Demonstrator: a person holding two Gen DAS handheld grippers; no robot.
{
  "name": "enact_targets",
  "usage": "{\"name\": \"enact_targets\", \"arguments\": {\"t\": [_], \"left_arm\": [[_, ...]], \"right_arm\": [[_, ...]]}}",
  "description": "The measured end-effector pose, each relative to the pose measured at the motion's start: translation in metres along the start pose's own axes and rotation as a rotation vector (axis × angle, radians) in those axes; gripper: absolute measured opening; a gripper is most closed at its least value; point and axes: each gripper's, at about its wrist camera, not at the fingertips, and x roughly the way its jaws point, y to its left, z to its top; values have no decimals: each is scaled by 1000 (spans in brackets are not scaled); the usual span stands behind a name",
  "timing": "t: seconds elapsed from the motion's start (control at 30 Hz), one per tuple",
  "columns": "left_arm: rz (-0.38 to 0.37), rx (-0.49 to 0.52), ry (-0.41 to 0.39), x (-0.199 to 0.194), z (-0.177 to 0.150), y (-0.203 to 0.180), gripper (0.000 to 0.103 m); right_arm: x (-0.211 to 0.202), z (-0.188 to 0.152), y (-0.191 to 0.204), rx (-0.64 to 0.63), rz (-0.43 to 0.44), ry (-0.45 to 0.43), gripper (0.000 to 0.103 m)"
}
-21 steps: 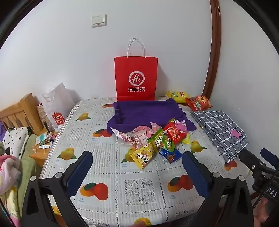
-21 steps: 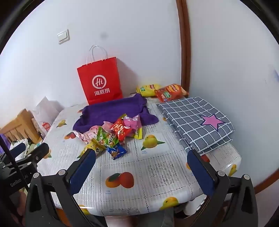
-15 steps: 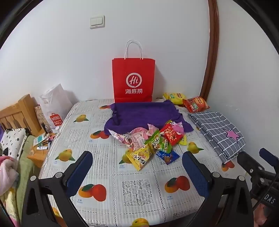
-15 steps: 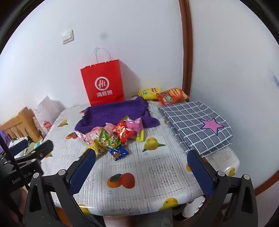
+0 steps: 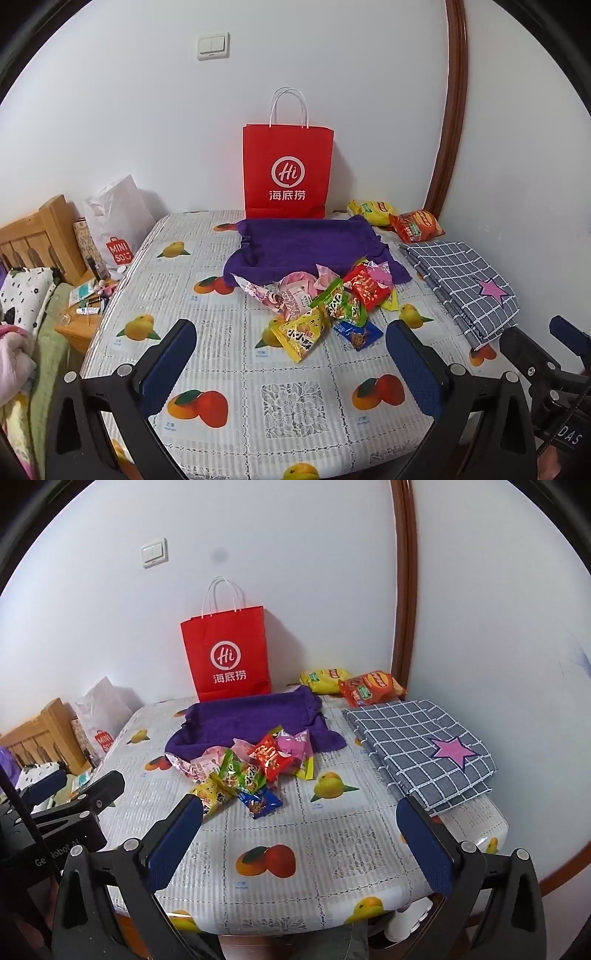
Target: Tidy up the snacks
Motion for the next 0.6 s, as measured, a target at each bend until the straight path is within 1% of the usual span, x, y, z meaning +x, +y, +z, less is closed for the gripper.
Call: {"name": "enact_targets", "arguments": {"t": [0.23, 0.3, 0.6], "left_arm": [[-6, -8, 0, -3, -3, 5, 103], [-6, -8, 6, -2, 2, 4, 103], [-15, -32, 1, -5, -1, 9, 103]], "right_arm": [[-5, 1, 8, -15, 7, -10, 103], [-6, 1, 9, -16, 11, -11, 103], [-8, 0, 12, -26, 4, -18, 103]]}}
